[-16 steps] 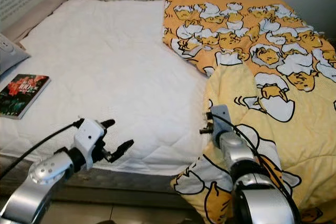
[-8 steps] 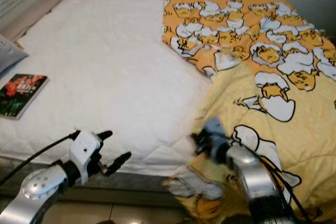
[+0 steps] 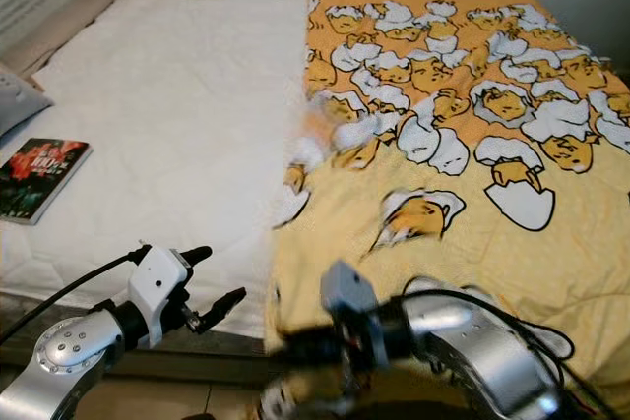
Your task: Clean up the room
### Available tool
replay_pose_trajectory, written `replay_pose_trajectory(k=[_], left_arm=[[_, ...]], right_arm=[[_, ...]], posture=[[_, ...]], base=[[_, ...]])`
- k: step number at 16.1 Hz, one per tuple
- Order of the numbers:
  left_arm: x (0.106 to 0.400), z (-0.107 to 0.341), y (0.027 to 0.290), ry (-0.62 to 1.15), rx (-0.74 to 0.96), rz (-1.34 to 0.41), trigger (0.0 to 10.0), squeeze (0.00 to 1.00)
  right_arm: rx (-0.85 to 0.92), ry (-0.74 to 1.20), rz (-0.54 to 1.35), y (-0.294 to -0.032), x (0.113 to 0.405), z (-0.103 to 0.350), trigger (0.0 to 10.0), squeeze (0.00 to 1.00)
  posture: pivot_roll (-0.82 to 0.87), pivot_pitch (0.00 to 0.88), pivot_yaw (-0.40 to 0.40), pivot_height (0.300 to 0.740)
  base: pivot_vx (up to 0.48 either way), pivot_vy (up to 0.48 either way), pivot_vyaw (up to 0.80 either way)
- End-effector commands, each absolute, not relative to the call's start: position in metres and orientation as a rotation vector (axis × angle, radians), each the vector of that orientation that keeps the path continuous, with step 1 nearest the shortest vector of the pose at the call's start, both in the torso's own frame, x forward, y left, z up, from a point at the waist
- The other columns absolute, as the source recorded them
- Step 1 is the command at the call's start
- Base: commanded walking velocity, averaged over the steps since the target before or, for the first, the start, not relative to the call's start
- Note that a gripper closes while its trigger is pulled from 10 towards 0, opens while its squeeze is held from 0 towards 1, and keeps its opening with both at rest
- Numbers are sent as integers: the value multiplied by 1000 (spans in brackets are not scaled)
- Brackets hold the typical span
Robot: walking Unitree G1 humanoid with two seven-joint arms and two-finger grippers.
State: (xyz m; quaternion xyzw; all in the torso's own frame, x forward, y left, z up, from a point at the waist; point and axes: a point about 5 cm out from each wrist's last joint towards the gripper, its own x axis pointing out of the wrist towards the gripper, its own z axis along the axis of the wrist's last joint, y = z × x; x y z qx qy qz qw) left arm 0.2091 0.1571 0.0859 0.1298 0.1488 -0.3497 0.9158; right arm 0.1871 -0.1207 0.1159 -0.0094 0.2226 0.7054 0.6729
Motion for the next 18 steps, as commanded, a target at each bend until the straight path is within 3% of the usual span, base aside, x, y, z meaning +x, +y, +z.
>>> replay_pose_trajectory(k=[1, 2, 3, 4, 5, 6, 7, 15, 18], left_arm=[[210, 90, 157, 299, 270, -729, 10000, 0], [210, 90, 157, 299, 272, -728, 10000, 0], [211, 90, 157, 298, 276, -727, 10000, 0], [211, 90, 156, 297, 278, -727, 10000, 0], [212, 90, 156, 296, 281, -727, 10000, 0], [212, 90, 156, 296, 288, -727, 10000, 0], [213, 91, 156, 294, 290, -726, 10000, 0], [212, 91, 163, 299, 295, -695, 10000, 0], [222, 89, 167, 248, 213, -509, 10000, 0]], right_arm=[[-11, 509, 1671, -118, 178, 123, 0, 0], [-16, 526, 1682, -119, 176, 123, 0, 0], [-43, 534, 1673, -121, 175, 122, 1137, 0], [-72, 521, 1646, -122, 178, 121, 5882, 0], [-86, 519, 1613, -121, 182, 119, 10000, 0], [-79, 532, 1601, -121, 185, 118, 10000, 255], [-68, 541, 1583, -121, 188, 118, 10000, 1000], [-102, 533, 1526, -119, 200, 113, 10000, 1000], [-165, 511, 1205, -131, 223, 94, 10000, 1000]], posture=[[-20, 0, -8, 740], [-20, 0, -8, 740], [-12, 0, -9, 740], [-10, 0, -9, 740], [-8, 0, -8, 740], [-5, 0, -8, 740], [-1, 0, -7, 740], [17, 0, -17, 740], [23, 0, -23, 740]], base=[[0, 0, 0], [0, 0, 0], [0, 0, 0], [0, 0, 0], [0, 0, 0], [0, 0, 0], [0, 0, 0], [0, 0, 0], [0, 0, 0]])
